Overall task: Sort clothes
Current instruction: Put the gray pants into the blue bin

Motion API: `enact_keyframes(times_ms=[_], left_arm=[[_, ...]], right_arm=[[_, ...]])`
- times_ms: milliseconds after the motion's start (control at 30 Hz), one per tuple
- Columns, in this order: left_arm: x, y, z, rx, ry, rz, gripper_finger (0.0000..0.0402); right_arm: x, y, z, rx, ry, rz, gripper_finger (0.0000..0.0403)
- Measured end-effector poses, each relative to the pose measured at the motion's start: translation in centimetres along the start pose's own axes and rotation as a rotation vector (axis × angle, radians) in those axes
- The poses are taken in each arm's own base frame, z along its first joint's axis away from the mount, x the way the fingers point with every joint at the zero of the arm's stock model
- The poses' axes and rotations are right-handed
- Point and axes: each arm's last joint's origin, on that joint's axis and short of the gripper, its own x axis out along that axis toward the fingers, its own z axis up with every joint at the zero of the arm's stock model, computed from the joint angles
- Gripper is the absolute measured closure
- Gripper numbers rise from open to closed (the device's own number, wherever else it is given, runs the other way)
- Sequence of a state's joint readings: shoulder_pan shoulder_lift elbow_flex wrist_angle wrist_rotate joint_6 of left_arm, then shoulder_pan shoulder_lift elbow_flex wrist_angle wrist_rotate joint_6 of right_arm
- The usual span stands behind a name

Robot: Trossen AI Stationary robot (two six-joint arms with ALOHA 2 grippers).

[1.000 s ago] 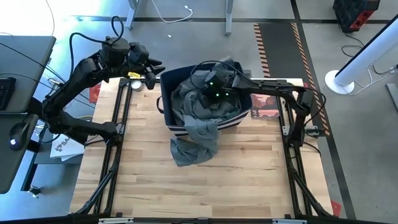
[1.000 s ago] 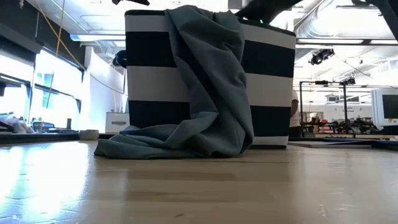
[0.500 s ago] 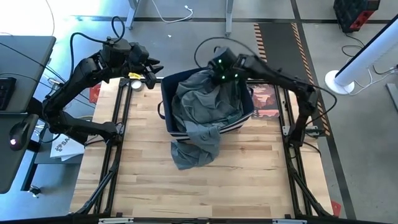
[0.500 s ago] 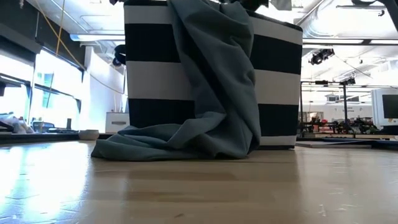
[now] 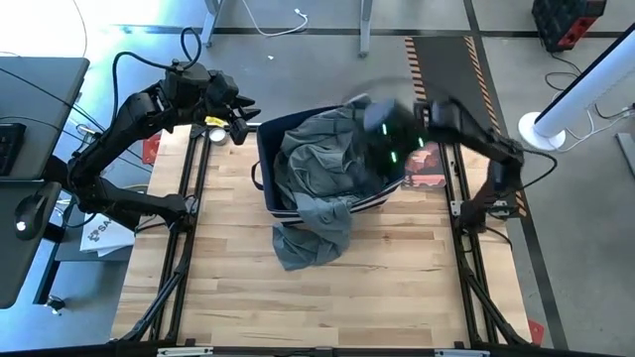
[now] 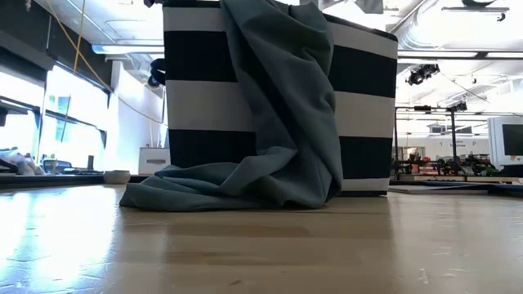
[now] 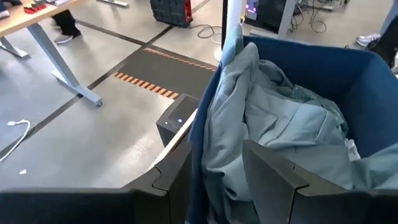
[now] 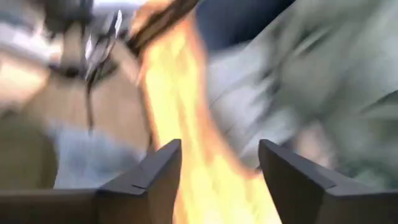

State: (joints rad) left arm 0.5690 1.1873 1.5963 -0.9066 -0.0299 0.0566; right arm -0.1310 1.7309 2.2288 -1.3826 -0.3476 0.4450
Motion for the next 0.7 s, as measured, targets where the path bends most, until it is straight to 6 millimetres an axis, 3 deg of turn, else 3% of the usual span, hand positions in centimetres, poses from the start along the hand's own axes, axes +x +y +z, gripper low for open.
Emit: enact_keyframes(times_ms=[133,267,367,500,700], left_arm=[[0.0,-0.1,-0.2,0.001,0.024,-0.025,0.0266],[0.0,-0.1,-0.3,-0.001,0.027,-0.029,0.0266],[0.0,-0.1,-0.3,0.0,0.028,-0.031,0.0266],[0.0,-0.2,-0.3,-0.001,0.033,-0.067,0.0266],[0.0,-0.4,-0.4,-0.004,0.042,-0.111,0.0266]], right_arm=[[3.4,3.4,-4.4,-0.055,0.173,0.038,0.0165],[7.7,4.2,-8.7,-0.033,0.312,-0.05,0.0164],[10.8,3.4,-11.5,-0.057,0.286,-0.192,0.0166],[15.0,1.4,-14.1,-0.052,0.103,-0.335,0.0167],[21.1,-1.9,-16.8,-0.046,-0.135,-0.348,0.0167]])
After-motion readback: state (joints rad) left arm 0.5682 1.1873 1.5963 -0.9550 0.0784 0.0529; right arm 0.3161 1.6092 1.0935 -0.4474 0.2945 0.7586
